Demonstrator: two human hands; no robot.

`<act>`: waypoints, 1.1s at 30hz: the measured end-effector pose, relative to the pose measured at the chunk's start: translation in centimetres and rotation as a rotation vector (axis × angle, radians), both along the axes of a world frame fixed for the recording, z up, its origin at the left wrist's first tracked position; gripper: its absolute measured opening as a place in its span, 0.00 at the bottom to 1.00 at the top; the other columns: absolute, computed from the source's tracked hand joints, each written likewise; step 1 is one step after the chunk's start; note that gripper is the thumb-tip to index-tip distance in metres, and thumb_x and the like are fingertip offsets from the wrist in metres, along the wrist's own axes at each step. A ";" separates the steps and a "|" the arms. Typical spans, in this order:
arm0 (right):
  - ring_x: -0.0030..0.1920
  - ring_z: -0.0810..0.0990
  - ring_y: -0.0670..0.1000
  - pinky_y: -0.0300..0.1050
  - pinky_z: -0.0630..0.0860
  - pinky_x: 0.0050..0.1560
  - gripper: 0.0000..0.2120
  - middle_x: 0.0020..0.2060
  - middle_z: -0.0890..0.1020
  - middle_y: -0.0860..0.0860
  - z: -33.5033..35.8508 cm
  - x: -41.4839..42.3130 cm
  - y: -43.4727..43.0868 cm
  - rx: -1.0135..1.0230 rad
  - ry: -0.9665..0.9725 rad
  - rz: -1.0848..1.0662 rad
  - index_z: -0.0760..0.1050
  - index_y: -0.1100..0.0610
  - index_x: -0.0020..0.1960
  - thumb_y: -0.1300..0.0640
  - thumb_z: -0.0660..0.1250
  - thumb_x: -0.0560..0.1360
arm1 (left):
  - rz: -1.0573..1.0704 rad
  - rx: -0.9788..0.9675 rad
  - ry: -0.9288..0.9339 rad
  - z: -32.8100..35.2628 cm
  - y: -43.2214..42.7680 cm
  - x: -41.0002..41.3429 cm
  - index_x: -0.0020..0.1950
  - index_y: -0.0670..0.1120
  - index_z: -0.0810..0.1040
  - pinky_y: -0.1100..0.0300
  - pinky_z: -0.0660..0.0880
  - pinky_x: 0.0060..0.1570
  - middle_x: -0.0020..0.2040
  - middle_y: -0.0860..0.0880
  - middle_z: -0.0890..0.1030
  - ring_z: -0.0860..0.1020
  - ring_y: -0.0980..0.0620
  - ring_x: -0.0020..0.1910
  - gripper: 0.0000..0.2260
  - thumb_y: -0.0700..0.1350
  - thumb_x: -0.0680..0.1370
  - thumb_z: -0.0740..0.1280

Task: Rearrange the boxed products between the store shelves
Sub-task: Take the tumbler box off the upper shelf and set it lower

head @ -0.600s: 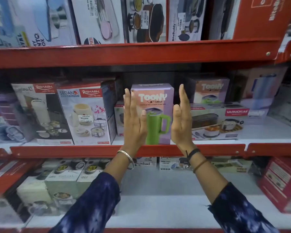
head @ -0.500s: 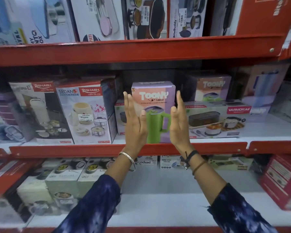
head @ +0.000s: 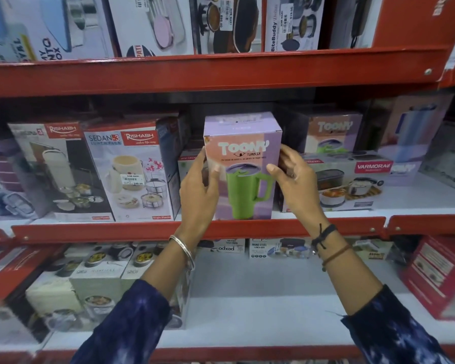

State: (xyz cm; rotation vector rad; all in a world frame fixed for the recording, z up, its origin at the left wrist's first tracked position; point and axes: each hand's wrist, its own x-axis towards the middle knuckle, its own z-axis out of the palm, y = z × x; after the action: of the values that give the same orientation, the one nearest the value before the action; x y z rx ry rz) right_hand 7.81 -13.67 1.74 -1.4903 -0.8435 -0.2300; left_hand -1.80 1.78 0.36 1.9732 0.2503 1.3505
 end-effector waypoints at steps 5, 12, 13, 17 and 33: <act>0.59 0.77 0.38 0.37 0.75 0.60 0.22 0.60 0.77 0.46 1.4 -2.2 -3.1 0.153 -0.048 0.031 0.68 0.53 0.68 0.62 0.66 0.76 | -0.057 -0.027 -0.129 0.9 -3.1 -1.3 0.72 0.50 0.66 0.56 0.75 0.31 0.43 0.46 0.83 0.74 0.56 0.29 0.20 0.48 0.79 0.61; 0.60 0.79 0.46 0.40 0.77 0.57 0.21 0.62 0.78 0.53 0.3 -3.5 -8.9 0.205 -0.070 -0.013 0.70 0.55 0.67 0.60 0.68 0.75 | -0.033 -0.021 -0.100 -0.1 -8.1 -3.1 0.69 0.49 0.71 0.48 0.81 0.44 0.49 0.51 0.84 0.82 0.54 0.45 0.21 0.54 0.78 0.62; 0.61 0.79 0.48 0.42 0.77 0.57 0.21 0.62 0.79 0.53 -0.4 -3.4 -9.7 0.190 -0.058 -0.024 0.71 0.55 0.66 0.59 0.68 0.74 | -0.028 -0.010 -0.084 -0.8 -8.8 -3.3 0.68 0.49 0.71 0.49 0.81 0.45 0.50 0.50 0.84 0.82 0.56 0.46 0.21 0.55 0.77 0.62; 0.61 0.79 0.48 0.45 0.77 0.59 0.20 0.61 0.80 0.52 -3.8 -2.4 -12.8 0.101 0.015 -0.064 0.73 0.53 0.65 0.58 0.70 0.73 | -0.013 0.059 0.024 -4.3 -11.1 -3.5 0.69 0.49 0.71 0.49 0.80 0.38 0.45 0.48 0.86 0.82 0.48 0.38 0.21 0.53 0.77 0.62; 0.61 0.78 0.51 0.45 0.76 0.61 0.25 0.59 0.77 0.49 -18.3 0.4 -17.8 -0.171 0.382 -0.042 0.72 0.58 0.66 0.66 0.72 0.70 | -0.210 -0.084 0.416 -18.2 -14.7 -1.3 0.69 0.43 0.66 0.47 0.81 0.49 0.60 0.42 0.80 0.77 0.48 0.61 0.20 0.36 0.78 0.64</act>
State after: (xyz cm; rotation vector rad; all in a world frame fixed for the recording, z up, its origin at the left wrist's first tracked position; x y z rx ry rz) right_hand 8.20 -31.47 -16.59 -1.6450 -0.5342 0.0986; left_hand -3.11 -12.89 -17.87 2.1272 0.2785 0.7780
